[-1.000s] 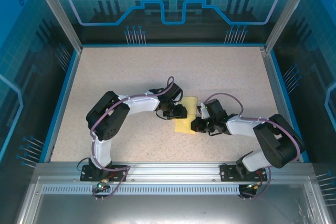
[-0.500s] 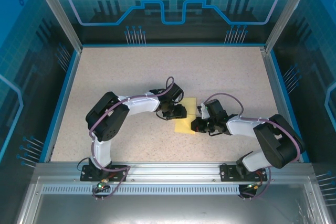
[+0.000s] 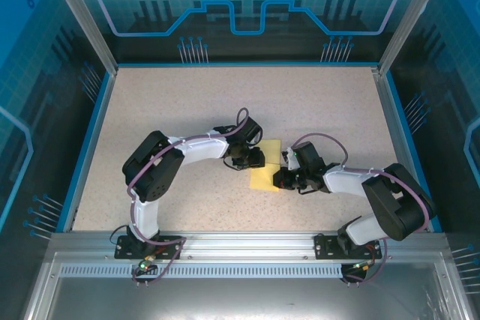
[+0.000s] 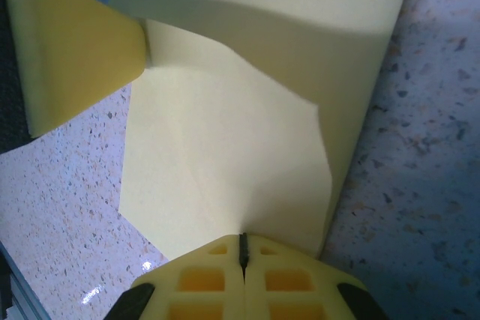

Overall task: Fold a paper plane with a square sheet of paper (pick it up from the middle)
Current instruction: Fold the triangle a second time at the center of the table, then pick up the paper from the center of the table.

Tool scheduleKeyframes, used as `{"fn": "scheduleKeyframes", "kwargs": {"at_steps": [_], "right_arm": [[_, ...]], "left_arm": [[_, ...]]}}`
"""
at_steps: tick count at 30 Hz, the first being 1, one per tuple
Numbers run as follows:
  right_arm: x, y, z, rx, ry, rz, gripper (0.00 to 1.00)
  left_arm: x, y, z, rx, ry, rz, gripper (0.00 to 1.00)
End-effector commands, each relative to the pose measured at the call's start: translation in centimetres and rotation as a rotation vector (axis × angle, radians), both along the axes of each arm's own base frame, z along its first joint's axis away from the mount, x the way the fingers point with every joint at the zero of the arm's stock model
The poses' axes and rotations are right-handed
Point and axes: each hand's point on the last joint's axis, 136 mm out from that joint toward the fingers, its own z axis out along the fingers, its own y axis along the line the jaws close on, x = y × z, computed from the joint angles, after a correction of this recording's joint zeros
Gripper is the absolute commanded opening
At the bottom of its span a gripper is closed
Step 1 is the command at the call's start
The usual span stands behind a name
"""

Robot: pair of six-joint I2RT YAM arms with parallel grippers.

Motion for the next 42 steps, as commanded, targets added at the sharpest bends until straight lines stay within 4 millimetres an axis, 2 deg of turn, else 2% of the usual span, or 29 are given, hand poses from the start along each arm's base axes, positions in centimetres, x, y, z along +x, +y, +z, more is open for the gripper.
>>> {"fn": "scheduleKeyframes", "kwargs": {"at_steps": [1, 9, 13, 23, 27, 34, 42], "right_arm": [[-2.0, -1.3, -1.8, -0.045, 0.094, -0.013, 0.01], [-1.9, -1.3, -1.8, -0.044, 0.093, -0.014, 0.01], [-1.9, -1.3, -1.8, -0.042, 0.095, -0.015, 0.01], [-1.5, -1.1, -1.1, -0.035, 0.077, -0.012, 0.02], [-1.1, -1.2, 0.2, -0.043, 0.04, -0.008, 0.03], [-0.5, -1.0, 3.6, -0.099, -0.092, 0.031, 0.15], [0.1, 0.0, 7.2, -0.306, -0.32, 0.092, 0.29]], "left_arm": [[0.6, -0.2, 1.3, 0.001, -0.018, 0.004, 0.31], [0.6, -0.2, 1.9, -0.002, -0.022, 0.0, 0.29], [0.7, -0.3, 1.9, 0.0, -0.022, -0.003, 0.19], [0.7, 0.1, 2.4, 0.012, -0.031, -0.008, 0.07], [0.9, -0.2, 3.3, -0.004, -0.041, -0.009, 0.04], [0.9, -0.9, 4.6, -0.046, -0.03, -0.017, 0.04], [1.0, -1.7, 6.4, -0.098, -0.02, -0.038, 0.05]]}}
